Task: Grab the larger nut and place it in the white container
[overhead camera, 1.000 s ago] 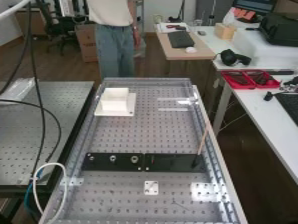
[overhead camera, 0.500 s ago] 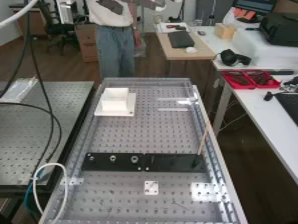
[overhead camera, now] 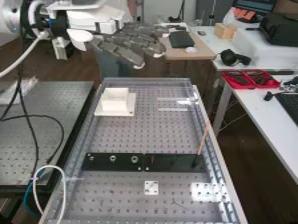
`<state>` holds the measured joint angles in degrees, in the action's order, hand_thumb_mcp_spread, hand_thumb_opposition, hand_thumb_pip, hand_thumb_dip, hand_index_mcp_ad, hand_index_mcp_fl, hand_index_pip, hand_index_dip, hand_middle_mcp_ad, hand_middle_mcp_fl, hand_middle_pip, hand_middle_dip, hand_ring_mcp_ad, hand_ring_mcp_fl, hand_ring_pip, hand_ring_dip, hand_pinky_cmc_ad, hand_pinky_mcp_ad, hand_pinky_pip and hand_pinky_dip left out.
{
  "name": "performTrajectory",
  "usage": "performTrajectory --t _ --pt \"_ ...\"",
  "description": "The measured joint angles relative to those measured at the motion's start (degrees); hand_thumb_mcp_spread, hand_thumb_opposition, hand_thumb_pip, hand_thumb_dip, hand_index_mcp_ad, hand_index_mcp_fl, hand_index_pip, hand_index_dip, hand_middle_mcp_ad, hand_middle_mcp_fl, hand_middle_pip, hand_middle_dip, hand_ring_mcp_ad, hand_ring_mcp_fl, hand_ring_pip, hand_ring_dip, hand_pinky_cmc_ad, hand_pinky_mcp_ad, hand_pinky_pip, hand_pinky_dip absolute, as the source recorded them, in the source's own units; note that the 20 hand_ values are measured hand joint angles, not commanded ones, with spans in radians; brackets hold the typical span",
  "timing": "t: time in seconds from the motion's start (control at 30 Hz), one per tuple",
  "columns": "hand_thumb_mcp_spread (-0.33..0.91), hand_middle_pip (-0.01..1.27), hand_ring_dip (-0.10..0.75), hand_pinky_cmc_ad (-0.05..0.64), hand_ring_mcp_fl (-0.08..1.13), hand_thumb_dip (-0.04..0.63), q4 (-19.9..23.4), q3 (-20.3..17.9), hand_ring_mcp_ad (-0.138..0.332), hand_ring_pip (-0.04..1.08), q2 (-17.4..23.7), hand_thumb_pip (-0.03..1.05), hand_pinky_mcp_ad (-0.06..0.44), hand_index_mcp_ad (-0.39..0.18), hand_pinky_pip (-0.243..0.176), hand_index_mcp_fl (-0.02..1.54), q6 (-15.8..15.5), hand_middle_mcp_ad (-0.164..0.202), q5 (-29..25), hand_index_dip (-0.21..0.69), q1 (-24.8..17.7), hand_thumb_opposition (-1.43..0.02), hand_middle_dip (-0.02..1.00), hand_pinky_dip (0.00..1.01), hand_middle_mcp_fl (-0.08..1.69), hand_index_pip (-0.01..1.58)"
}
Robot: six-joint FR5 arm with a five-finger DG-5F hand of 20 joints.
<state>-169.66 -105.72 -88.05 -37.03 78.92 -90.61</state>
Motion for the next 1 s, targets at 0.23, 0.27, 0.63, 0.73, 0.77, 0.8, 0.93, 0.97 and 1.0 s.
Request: performTrajectory --t 0.23,0.27,0.63,0.73,0.77,0.8,0.93,0.97,1.0 --pt "0.19 0.14 0.072 0.244 0.03 0.082 3.41 -3.98 0.115 0.12 0.47 0.5 0.264 -0.079 -0.044 0.04 1.36 0.051 -3.54 0.003 0.22 -0.71 0.21 0.23 0.12 0.07" --pt "0.18 0.14 0.072 0.244 0.03 0.082 3.97 -4.8 0.113 0.12 0.42 0.51 0.264 -0.087 -0.044 0.04 1.8 0.052 -4.21 0.0 0.2 -0.71 0.21 0.23 0.12 0.07" --pt "0.26 0.14 0.075 0.258 0.03 0.161 11.16 -11.5 0.113 0.12 -1.13 0.62 0.265 -0.138 -0.04 0.09 1.42 0.052 -8.26 -0.044 0.55 -0.76 0.21 0.25 0.14 0.37" --pt "0.26 0.14 0.075 0.255 0.03 0.162 12.31 -12.52 0.113 0.12 -1.74 0.65 0.264 -0.138 -0.044 0.13 0.7 0.052 -8.9 -0.045 1.03 -0.77 0.21 0.24 0.15 0.52" --pt "0.26 0.14 0.075 0.255 0.03 0.169 12.4 -12.63 0.115 0.12 -1.84 0.65 0.265 -0.138 -0.044 0.13 0.55 0.052 -8.96 -0.042 1.09 -0.77 0.21 0.26 0.17 0.55" --pt "0.27 0.14 0.075 0.255 0.03 0.175 12.6 -12.89 0.115 0.12 -2.16 0.65 0.265 -0.138 -0.044 0.13 0.07 0.052 -9.11 -0.042 1.25 -0.79 0.21 0.26 0.17 0.58" --pt "0.26 0.14 0.072 0.255 0.03 0.176 13.31 -13.76 0.113 0.12 -3.0 0.64 0.265 -0.138 -0.044 0.13 -0.64 0.052 -9.62 -0.045 1.79 -0.79 0.21 0.28 0.17 0.77" --pt "0.26 0.14 0.072 0.255 0.03 0.176 13.61 -14.06 0.113 0.12 -3.18 0.64 0.265 -0.138 -0.044 0.1 -0.6 0.052 -9.73 -0.042 2.01 -0.79 0.21 0.28 0.17 0.82" --pt "0.27 0.14 0.072 0.255 0.03 0.176 13.74 -14.17 0.115 0.12 -3.24 0.64 0.265 -0.138 -0.044 0.1 -0.59 0.052 -9.76 -0.045 2.1 -0.8 0.21 0.28 0.17 0.85"
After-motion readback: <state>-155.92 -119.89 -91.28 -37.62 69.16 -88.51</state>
